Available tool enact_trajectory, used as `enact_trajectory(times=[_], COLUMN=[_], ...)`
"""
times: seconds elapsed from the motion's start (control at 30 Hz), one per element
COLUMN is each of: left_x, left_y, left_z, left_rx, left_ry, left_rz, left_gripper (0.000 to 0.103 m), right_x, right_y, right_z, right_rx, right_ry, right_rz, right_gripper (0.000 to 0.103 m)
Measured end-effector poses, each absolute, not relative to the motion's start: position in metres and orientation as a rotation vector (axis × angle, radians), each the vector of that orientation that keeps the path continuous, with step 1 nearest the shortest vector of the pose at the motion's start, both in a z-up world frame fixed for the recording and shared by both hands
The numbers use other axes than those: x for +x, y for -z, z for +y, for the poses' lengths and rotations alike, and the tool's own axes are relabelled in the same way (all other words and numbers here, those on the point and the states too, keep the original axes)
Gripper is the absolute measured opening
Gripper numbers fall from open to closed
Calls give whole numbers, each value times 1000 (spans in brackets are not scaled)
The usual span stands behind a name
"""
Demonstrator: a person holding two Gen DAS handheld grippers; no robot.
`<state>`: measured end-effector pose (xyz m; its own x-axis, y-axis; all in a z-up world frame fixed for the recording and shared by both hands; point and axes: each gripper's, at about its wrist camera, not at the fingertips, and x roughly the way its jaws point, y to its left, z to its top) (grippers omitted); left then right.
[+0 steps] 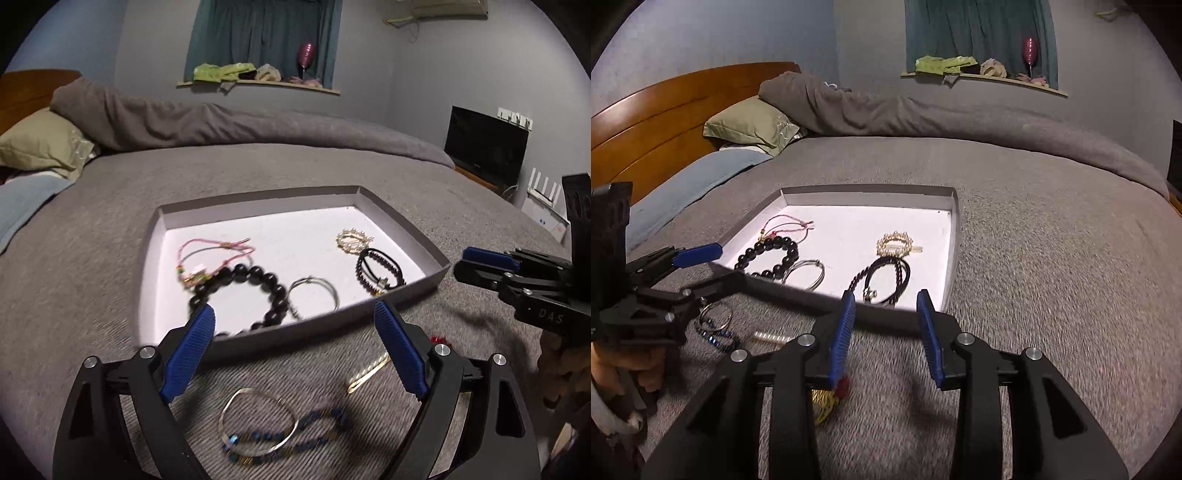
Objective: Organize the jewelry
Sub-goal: 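Move right tool to red bead tassel while left tool moves to silver hoop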
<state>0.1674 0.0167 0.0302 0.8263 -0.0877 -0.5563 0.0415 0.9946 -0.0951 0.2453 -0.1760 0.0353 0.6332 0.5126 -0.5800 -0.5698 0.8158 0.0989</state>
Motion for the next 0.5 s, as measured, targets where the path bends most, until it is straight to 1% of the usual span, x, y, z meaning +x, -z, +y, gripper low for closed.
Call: enact_trajectory(times=[0.03,0.07,0.3,0.37,0.5], left_x=[163,160,132,125,113], left_y=[-30,-29,-17,-14,-10], left_z=[19,20,32,35,37], left_rx=[-80,-79,-83,-80,-65], left_ry=[62,57,32,21,5], left_rz=[590,590,601,604,604], left_gripper=[88,89,90,90,91], right_x=[242,239,218,214,208], right_y=[-34,-33,-16,-12,-6], right_z=[-177,-179,-186,-188,-191], right_rx=[-95,-93,-75,-75,-64], right_ry=[-620,-620,-627,-625,-622], right_rz=[631,630,663,665,680], right_gripper=[42,45,46,51,52])
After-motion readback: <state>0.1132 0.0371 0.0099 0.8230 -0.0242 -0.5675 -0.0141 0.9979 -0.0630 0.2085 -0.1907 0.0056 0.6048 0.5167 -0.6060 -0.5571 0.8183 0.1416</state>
